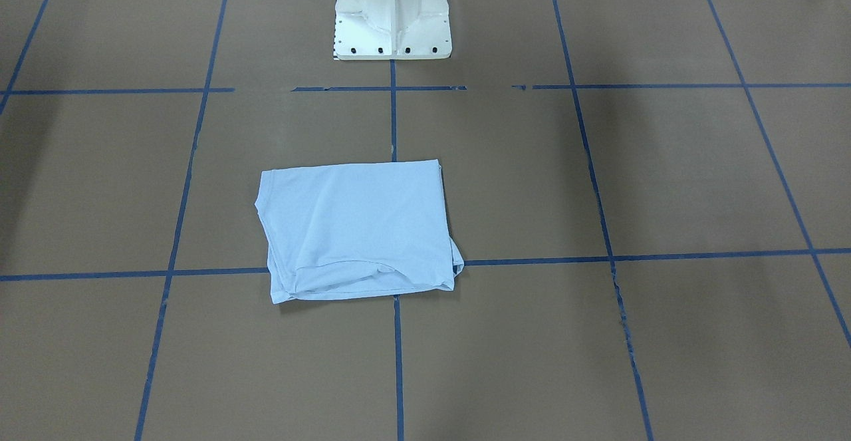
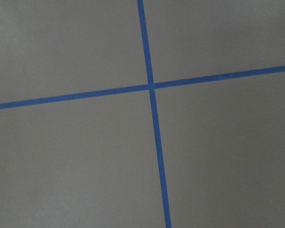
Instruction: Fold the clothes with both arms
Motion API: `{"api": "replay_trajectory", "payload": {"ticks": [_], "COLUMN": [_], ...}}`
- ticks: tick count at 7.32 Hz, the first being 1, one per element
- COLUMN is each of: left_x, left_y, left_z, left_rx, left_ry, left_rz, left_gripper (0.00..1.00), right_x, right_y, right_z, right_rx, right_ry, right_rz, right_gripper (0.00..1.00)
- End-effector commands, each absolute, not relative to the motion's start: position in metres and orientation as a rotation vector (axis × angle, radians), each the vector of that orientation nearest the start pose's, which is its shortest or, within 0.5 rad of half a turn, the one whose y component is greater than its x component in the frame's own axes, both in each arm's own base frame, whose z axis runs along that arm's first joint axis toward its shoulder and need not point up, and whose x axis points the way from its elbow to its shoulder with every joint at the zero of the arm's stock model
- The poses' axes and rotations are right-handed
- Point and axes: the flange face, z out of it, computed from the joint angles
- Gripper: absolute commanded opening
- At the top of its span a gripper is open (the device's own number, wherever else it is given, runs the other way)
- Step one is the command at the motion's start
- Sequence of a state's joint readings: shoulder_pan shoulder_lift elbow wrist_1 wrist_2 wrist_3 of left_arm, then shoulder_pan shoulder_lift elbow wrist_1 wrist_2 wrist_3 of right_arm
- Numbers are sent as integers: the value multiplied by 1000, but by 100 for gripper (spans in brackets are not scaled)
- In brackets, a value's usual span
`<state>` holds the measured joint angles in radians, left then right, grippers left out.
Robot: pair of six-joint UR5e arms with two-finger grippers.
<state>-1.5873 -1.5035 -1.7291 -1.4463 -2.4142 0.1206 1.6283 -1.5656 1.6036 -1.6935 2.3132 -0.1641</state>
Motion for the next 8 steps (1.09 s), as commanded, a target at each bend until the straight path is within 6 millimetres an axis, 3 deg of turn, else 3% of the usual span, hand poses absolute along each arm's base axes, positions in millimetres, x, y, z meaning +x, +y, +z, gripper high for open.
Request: {"api": "replay_trajectory", "payload": {"ticks": [1, 2, 6, 8], "left_x": [-67, -68, -76, -76], "left_y": [-450, -453, -459, -442], "left_z": [614, 606, 605, 615], "left_rx": [36, 52, 67, 108], "left_ry": [857, 855, 715, 717], "left_rz": [73, 79, 96, 132], "left_gripper": [100, 100, 100, 100], "right_x": [94, 94, 93, 92], "right_y": [-483, -484, -485, -485], "right_z": [654, 652, 652, 652], "right_rx": [2, 5, 6, 5], "right_ry": [-748, -748, -771, -774], "right_rz": [-68, -69, -67, -67], "right_gripper": [100, 100, 100, 100]}}
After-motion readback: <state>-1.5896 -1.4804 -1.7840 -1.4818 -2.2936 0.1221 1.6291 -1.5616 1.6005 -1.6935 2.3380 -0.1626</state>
